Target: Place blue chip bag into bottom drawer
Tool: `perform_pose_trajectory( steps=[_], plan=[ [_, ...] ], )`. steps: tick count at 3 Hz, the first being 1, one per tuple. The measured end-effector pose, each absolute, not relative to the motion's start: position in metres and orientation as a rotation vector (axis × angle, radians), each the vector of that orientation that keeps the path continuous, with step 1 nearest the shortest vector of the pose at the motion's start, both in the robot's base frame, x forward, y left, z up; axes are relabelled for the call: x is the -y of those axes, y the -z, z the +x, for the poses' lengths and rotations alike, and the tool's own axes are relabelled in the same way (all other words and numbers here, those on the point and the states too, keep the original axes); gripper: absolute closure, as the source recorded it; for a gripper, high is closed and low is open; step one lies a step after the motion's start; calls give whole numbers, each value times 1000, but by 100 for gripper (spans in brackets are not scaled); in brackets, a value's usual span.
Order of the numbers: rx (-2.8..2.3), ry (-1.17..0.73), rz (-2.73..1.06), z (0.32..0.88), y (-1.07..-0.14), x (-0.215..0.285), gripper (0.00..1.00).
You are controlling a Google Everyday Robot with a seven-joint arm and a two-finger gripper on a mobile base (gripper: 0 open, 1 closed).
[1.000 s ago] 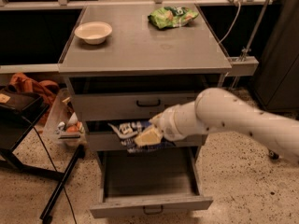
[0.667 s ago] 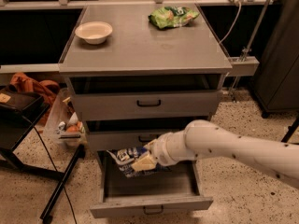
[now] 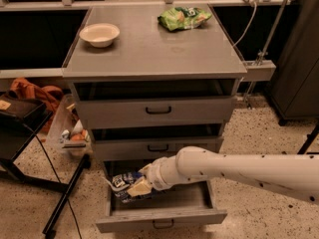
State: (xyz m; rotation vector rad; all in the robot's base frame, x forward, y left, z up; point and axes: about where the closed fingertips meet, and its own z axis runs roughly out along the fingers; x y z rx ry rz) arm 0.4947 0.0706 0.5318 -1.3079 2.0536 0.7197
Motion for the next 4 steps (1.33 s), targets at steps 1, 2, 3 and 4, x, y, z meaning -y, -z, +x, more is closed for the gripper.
perform_pose_trajectory(
  steps=[1, 2, 3, 4],
  plan=[
    [-2046, -690, -1326, 510, -507, -76, 100],
    [-2022, -654, -1318, 539, -456, -84, 100],
    [-2018, -666, -1300, 561, -396, -101, 100],
    [-2015, -676, -1319, 576, -340, -126, 100]
  ],
)
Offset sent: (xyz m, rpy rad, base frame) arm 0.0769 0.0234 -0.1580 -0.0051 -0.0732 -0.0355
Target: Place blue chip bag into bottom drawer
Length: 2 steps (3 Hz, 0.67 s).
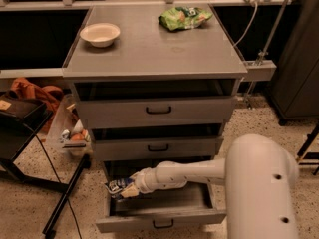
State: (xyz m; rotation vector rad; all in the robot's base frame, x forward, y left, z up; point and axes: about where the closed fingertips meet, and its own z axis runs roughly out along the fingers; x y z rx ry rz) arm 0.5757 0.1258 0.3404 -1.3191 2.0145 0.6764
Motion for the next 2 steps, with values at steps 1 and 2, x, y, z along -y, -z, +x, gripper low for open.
perform_pose_trajectory(
  steps=[1, 2],
  plan=[
    [-2030, -634, -1350, 593, -294, -145, 100],
    [-2084, -559, -1362, 616, -254, -148, 100]
  ],
)
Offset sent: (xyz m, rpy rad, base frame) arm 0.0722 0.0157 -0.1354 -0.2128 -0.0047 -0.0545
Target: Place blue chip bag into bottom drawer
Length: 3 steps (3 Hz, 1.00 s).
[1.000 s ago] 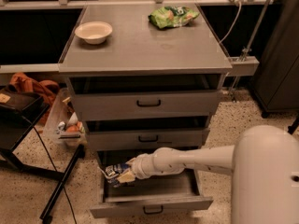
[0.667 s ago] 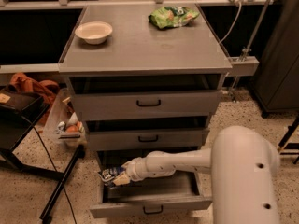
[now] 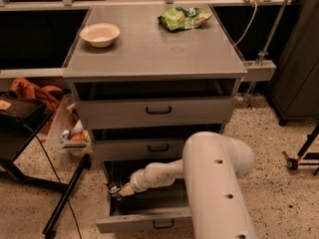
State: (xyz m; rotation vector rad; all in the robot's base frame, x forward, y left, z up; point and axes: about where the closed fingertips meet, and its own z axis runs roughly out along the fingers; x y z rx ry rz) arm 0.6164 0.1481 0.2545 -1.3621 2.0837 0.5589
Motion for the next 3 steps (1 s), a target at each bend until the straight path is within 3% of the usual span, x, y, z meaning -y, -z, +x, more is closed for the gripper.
perform_pose_trajectory(
  steps=[1, 3],
  plan=[
    [-2149, -497, -1362, 631, -225, -137, 100],
    [-2259, -430, -1355, 623, -185, -111, 58]
  ],
)
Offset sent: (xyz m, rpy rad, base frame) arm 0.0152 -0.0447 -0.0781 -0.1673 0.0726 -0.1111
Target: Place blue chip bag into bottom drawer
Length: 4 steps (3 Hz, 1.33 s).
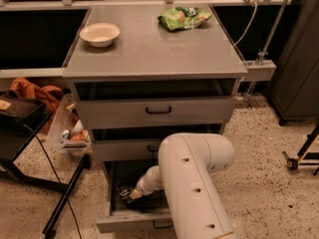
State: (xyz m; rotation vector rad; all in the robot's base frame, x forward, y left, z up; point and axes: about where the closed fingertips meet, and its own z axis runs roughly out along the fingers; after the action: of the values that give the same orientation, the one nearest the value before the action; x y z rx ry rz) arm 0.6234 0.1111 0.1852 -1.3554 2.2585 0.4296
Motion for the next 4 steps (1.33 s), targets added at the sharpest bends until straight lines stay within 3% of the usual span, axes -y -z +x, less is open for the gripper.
perform_pose_trajectory(
  steps=[2, 3, 4],
  plan=[
    [-2225, -451, -1386, 615, -183, -114, 11],
    [-2155, -526, -1417, 611, -187, -117, 0],
    [-2078, -642, -1451, 606, -200, -111, 0]
  ],
)
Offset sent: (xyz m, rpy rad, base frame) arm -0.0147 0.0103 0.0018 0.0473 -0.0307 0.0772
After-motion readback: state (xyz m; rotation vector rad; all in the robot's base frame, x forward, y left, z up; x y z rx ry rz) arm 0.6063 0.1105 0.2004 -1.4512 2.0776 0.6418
